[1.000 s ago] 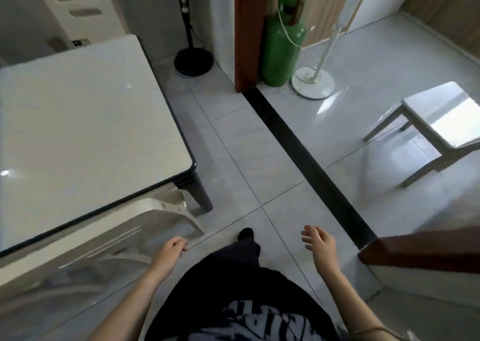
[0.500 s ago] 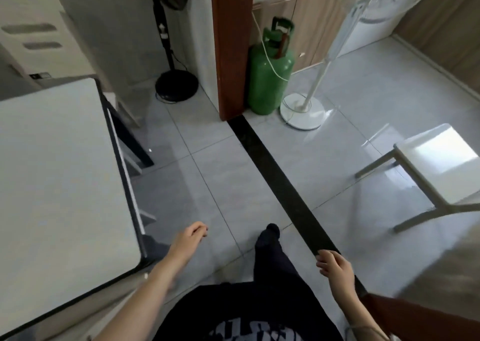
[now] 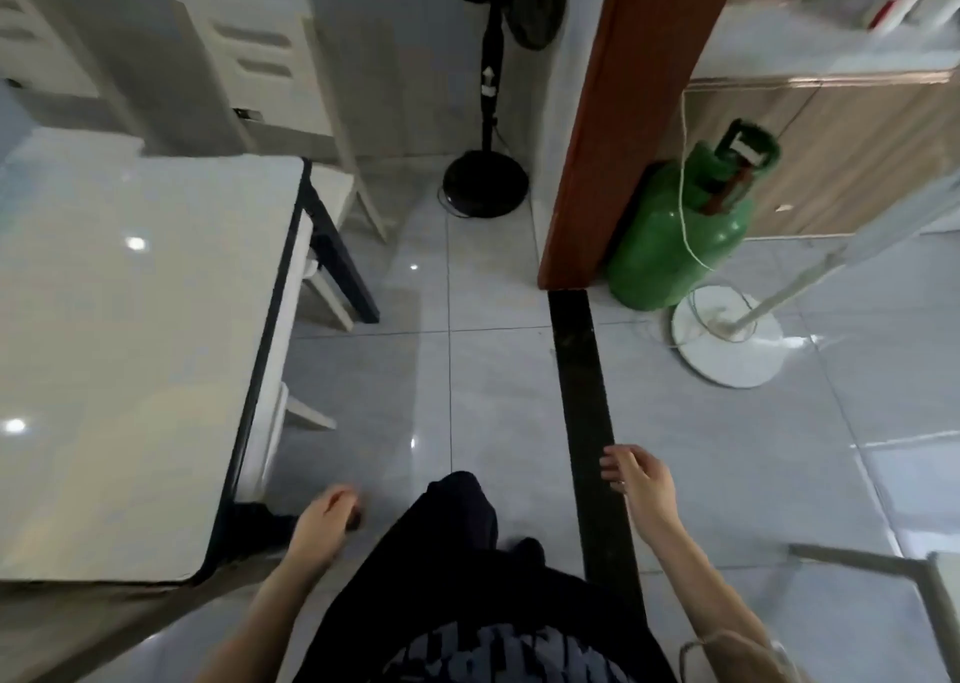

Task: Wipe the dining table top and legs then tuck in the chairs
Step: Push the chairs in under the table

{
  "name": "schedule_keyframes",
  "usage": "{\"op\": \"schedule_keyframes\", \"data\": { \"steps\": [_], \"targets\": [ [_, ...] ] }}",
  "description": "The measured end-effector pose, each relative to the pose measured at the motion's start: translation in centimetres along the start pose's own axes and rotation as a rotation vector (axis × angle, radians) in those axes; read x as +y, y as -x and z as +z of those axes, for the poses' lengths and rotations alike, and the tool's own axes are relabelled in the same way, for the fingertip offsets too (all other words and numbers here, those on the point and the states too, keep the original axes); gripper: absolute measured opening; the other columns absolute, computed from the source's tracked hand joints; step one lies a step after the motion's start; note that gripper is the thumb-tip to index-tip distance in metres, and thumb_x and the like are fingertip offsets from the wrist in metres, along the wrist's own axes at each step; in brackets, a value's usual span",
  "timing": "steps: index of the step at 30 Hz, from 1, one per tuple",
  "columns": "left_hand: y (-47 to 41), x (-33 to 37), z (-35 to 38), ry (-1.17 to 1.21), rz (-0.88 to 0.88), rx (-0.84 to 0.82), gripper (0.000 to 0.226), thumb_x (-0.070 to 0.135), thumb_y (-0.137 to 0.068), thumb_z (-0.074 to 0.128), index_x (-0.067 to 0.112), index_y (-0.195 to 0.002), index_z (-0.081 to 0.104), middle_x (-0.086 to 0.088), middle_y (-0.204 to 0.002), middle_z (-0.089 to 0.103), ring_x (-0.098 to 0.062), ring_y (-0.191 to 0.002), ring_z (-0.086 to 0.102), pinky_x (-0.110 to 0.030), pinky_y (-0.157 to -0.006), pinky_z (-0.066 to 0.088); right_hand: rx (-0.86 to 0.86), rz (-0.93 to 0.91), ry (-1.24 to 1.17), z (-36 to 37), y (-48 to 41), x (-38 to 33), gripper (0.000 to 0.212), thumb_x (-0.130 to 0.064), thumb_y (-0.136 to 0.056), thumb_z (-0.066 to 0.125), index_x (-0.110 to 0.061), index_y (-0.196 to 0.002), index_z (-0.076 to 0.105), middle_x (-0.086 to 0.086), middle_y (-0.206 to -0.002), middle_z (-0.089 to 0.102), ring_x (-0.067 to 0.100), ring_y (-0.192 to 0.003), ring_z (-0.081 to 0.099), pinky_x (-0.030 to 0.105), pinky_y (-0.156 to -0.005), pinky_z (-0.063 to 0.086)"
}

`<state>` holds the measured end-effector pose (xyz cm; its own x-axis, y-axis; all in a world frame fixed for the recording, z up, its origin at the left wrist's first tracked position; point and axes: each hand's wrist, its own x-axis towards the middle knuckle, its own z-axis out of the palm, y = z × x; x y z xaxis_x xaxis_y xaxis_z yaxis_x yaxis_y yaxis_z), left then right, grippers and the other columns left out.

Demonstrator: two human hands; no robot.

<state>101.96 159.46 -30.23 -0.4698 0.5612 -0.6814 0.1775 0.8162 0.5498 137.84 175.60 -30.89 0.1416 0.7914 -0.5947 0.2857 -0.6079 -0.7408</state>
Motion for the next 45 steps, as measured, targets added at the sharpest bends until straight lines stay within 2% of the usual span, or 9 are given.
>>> {"op": "schedule_keyframes", "data": {
  "steps": [5,8,14,22,28,34,37,41,45],
  "targets": [
    [-3.7,2.7,0.0,0.192,-0.108,0.115,0.022,0.010,-0.097,0.048,0.000,-0.087,0.065,-0.013,-0.082,0.065,-0.023,-0.074,0.059,-0.019,-0.060,0.045,-0.116,-0.036,0.057,3.6,-8.0,-6.5,0.017,-0.016,-0.097,0.052,-0.010,-0.094,0.068,0.010,-0.086,0.070,0.024,-0.078,0.066,0.029,-0.070,0.052],
    [-8.2,5.6,-0.9,0.273,-0.150,0.113,0.017,0.018,-0.096,0.052,0.007,-0.092,0.065,-0.016,-0.092,0.067,-0.029,-0.084,0.063,-0.035,-0.070,0.049,-0.134,-0.041,0.099,5.8,-12.2,-10.1,0.019,-0.015,-0.098,0.050,-0.012,-0.091,0.068,0.012,-0.088,0.070,0.025,-0.078,0.066,0.033,-0.073,0.053],
    [-18.6,15.6,-4.8,0.179,-0.037,0.103,0.023,0.021,-0.095,0.051,0.010,-0.077,0.062,-0.010,-0.079,0.067,-0.028,-0.078,0.062,-0.041,-0.074,0.047,-0.095,-0.058,0.148,8.5,-18.9,-17.8,0.021,-0.010,-0.098,0.047,-0.004,-0.095,0.067,0.013,-0.086,0.069,0.027,-0.075,0.065,0.032,-0.067,0.049],
    [-29.3,29.5,-8.5,0.106,0.117,0.048,0.018,0.022,-0.097,0.049,0.018,-0.096,0.066,0.000,-0.089,0.068,-0.017,-0.087,0.064,-0.035,-0.085,0.048,-0.078,-0.013,0.147,11.1,-28.1,-26.6,0.021,-0.014,-0.098,0.049,-0.005,-0.098,0.068,0.014,-0.090,0.070,0.031,-0.083,0.067,0.038,-0.075,0.052],
    [-35.9,35.8,-9.0,0.213,0.053,0.048,0.022,0.022,-0.098,0.045,0.012,-0.095,0.065,-0.004,-0.091,0.067,-0.020,-0.086,0.062,-0.035,-0.079,0.046,-0.159,0.007,0.202,15.0,-37.9,-33.7,0.024,-0.012,-0.101,0.045,-0.002,-0.103,0.066,0.015,-0.093,0.068,0.027,-0.079,0.064,0.034,-0.072,0.049],
    [-40.1,40.4,-10.5,0.299,-0.018,0.131,0.022,0.013,-0.098,0.045,0.019,-0.090,0.065,-0.010,-0.091,0.068,-0.025,-0.083,0.062,-0.027,-0.070,0.046,-0.268,-0.066,0.222,21.6,-45.6,-45.2,0.021,-0.013,-0.100,0.047,-0.005,-0.097,0.066,0.011,-0.087,0.068,0.028,-0.079,0.065,0.043,-0.083,0.051],
    [-42.2,42.4,-11.6,0.354,-0.048,0.187,0.021,0.011,-0.098,0.044,0.011,-0.096,0.065,-0.011,-0.092,0.067,-0.022,-0.084,0.062,-0.027,-0.070,0.046,-0.363,-0.129,0.254,25.7,-48.5,-50.5,0.020,-0.015,-0.100,0.049,-0.007,-0.096,0.066,0.008,-0.088,0.068,0.026,-0.082,0.065,0.038,-0.080,0.053],
    [-45.1,44.0,-13.3,0.414,-0.095,0.230,0.024,0.011,-0.098,0.043,0.017,-0.091,0.065,-0.010,-0.091,0.068,-0.025,-0.083,0.062,-0.034,-0.074,0.048,-0.454,-0.192,0.300,30.4,-51.4,-55.0,0.021,-0.014,-0.100,0.047,-0.006,-0.096,0.066,0.008,-0.086,0.068,0.020,-0.081,0.065,0.022,-0.071,0.052],
    [-48.9,46.0,-15.7,0.463,-0.118,0.268,0.024,0.009,-0.098,0.043,0.013,-0.089,0.064,-0.008,-0.086,0.067,-0.021,-0.078,0.060,-0.028,-0.067,0.046,-0.462,-0.207,0.322,34.6,-54.3,-57.9,0.023,-0.009,-0.098,0.049,-0.013,-0.084,0.067,0.006,-0.080,0.068,0.019,-0.075,0.065,0.018,-0.064,0.052]
  ]
}}
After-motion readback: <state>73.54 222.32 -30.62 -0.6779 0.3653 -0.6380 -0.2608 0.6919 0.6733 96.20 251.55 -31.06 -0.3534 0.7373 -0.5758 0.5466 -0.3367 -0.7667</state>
